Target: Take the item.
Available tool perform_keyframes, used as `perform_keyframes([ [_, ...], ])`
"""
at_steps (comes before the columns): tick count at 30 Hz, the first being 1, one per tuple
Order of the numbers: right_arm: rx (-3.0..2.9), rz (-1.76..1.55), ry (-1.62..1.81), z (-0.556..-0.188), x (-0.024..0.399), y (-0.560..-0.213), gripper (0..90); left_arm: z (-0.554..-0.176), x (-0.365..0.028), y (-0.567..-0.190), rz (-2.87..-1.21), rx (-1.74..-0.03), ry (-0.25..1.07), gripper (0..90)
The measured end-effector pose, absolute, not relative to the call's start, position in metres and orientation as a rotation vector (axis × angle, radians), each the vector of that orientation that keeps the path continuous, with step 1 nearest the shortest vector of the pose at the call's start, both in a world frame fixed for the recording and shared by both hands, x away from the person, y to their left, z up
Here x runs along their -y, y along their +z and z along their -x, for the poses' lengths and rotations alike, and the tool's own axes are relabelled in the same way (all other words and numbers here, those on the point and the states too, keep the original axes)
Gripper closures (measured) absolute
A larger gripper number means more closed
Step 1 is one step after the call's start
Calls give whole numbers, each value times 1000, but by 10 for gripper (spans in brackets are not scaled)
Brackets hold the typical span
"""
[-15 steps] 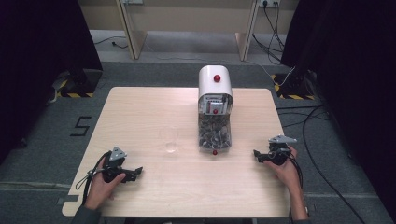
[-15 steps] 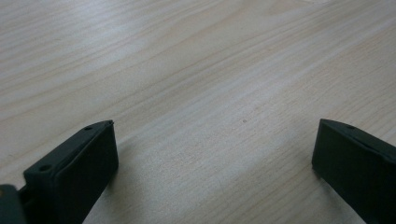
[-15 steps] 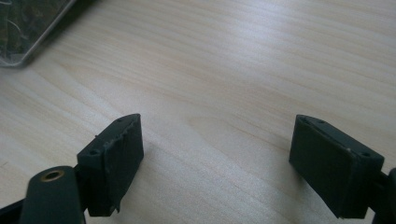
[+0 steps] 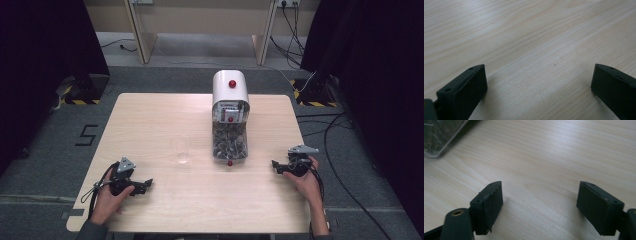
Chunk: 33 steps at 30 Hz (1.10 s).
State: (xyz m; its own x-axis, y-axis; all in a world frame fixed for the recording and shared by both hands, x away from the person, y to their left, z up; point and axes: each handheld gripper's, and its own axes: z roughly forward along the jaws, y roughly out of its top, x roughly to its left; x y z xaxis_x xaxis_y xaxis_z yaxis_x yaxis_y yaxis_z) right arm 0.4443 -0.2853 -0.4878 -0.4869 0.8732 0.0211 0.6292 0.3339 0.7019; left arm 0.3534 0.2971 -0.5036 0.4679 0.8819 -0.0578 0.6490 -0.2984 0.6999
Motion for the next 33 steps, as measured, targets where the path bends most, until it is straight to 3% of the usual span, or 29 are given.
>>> perform_keyframes([
  [2,-2235,-1338,945,-444,286,-487,261,-353,-297,-504,-2051,-1267,449,0],
  [11,-2136,-1292,1033,-439,280,-468,244,-354,-297,-504,-2050,-1265,445,0],
  [23,-2131,-1025,1198,-421,230,-416,270,-354,-297,-504,-2050,-1265,445,0],
  [33,-2198,-888,1193,-428,195,-410,318,-354,-297,-504,-2051,-1266,444,0],
])
